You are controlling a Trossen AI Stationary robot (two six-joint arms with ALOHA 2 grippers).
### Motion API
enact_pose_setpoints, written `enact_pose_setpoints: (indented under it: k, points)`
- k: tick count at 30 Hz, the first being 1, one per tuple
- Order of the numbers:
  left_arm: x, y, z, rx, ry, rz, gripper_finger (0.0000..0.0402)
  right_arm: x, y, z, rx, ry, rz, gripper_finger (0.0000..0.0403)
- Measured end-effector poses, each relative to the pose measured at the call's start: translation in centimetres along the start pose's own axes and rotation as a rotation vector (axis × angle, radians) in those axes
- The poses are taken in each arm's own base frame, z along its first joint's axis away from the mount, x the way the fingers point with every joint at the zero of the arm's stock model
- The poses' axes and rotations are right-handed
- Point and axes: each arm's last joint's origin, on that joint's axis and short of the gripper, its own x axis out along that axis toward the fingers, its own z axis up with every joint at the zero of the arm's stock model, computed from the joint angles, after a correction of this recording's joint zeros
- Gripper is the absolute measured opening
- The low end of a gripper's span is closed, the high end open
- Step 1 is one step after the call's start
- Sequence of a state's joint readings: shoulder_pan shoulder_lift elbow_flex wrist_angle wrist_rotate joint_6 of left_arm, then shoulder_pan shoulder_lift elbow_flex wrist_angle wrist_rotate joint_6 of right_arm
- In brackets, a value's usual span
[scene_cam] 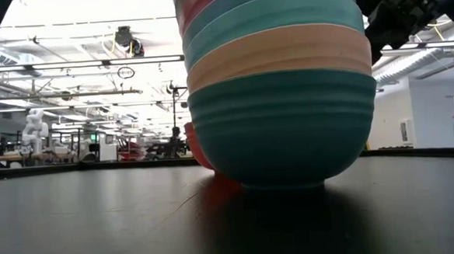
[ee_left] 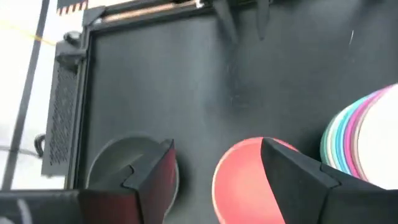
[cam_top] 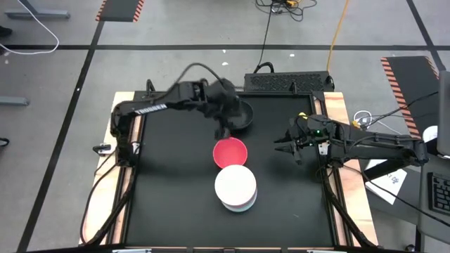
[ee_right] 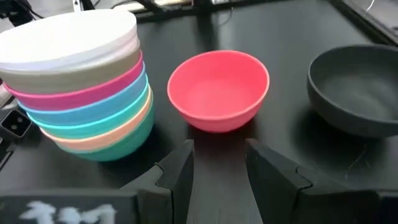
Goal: Nest bowls inside each other
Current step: Stack the black bowl on the white bowl
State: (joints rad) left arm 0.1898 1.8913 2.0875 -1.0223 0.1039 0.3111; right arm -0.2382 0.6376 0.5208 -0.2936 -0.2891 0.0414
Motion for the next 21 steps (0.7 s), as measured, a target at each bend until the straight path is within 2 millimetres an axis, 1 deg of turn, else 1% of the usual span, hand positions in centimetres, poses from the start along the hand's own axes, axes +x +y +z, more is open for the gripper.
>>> enact_pose_setpoints:
  k: [3, 5, 8, 11, 14, 16, 21]
  points:
    - [-1.9, 1.3, -1.5, -0.038, -0.005, 0.039, 0.0243, 0.1, 0.0, 0.0, -0.008, -0.027, 0.001, 0.0137]
    - [-3.8, 1.4, -2.8, -0.065, -0.015, 0.078, 0.0243, 0.0, 0.0, 0.2, -0.016, -0.052, 0.002, 0.0137]
    - [-7.4, -0.3, -4.5, -0.05, -0.086, 0.105, 0.0243, -0.2, 0.1, 0.4, -0.024, -0.08, 0.004, 0.0137]
    - [-9.9, -2.3, -6.7, -0.04, -0.165, 0.157, 0.0243, -0.4, 0.1, 0.7, -0.035, -0.114, 0.005, 0.0137]
    - [-11.6, -4.1, -9.0, -0.035, -0.226, 0.23, 0.0243, -0.4, 0.2, 1.1, -0.046, -0.154, 0.007, 0.0137]
    - [-12.3, -4.9, -10.7, -0.055, -0.227, 0.27, 0.0243, -0.4, 0.2, 1.2, -0.046, -0.165, 0.007, 0.0137]
    - [-12.9, -6.1, -15.1, -0.132, -0.202, 0.301, 0.0243, -0.4, 0.2, 1.2, -0.037, -0.163, 0.008, 0.0137]
